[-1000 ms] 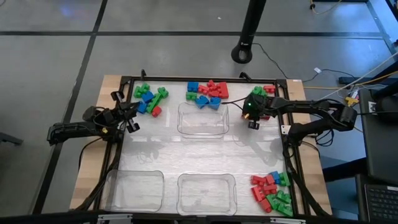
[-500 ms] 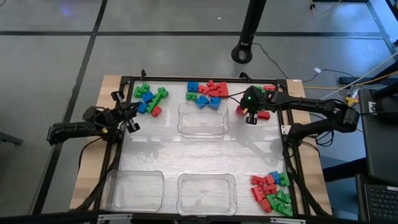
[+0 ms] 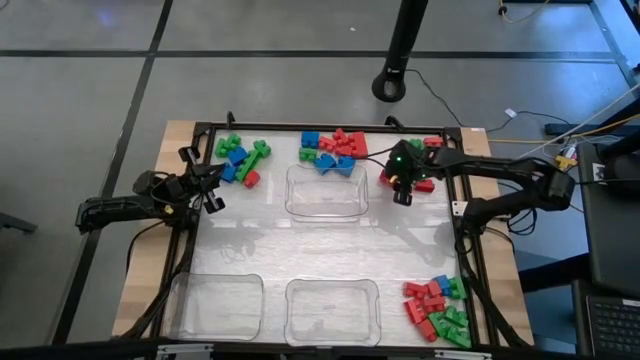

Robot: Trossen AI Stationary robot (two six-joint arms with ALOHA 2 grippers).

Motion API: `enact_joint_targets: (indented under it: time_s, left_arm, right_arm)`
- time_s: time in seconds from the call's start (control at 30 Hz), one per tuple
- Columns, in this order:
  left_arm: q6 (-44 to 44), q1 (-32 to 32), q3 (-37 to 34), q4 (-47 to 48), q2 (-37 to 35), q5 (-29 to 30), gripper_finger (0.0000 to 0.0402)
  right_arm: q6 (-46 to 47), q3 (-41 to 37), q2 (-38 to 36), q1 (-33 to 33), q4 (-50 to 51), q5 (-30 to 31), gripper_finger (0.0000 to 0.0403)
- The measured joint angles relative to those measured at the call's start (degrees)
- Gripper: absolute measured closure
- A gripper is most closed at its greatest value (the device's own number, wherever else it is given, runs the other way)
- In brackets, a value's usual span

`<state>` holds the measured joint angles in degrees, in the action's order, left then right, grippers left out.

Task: Sort blocks
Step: Put the red game piece into the top right transparent bin

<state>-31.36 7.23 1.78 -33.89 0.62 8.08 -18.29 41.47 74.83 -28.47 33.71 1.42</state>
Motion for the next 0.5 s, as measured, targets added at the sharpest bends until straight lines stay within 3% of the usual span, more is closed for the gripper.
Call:
enact_joint_targets:
  time_s: [0.17,0.5]
  left_arm:
    - [-0.03,0.01,0.0,0.0,0.0,0.02,0.0396]
    - [-0.17,0.01,0.0,0.0,0.0,0.0,0.0396]
  right_arm:
    - [-0.13,0.0,2.65,0.0,-0.21,0.54,0.021]
    - [-2.05,0.0,7.62,0.0,-3.52,4.87,0.0253]
